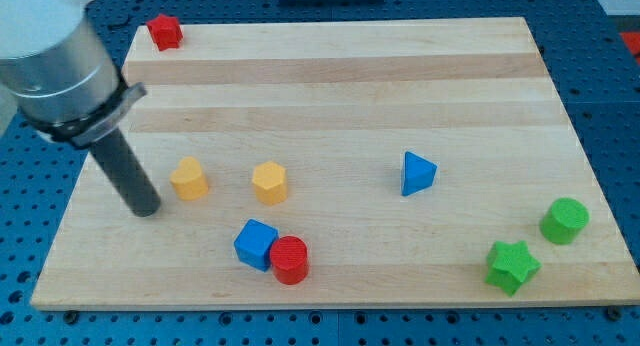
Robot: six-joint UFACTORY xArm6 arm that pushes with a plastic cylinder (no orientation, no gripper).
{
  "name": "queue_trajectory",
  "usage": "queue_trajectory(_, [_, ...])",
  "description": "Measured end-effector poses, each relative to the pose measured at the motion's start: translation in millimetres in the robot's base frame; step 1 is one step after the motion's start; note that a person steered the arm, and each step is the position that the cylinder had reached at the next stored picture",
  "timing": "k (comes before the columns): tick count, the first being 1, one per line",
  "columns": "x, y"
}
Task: Push yellow heart towards the top center
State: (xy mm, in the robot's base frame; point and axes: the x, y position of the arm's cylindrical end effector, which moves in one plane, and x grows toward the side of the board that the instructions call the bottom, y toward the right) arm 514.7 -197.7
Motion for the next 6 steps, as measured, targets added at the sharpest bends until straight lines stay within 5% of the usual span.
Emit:
queue_trajectory(4, [-165, 144])
queue_trajectory(6, [-157, 135])
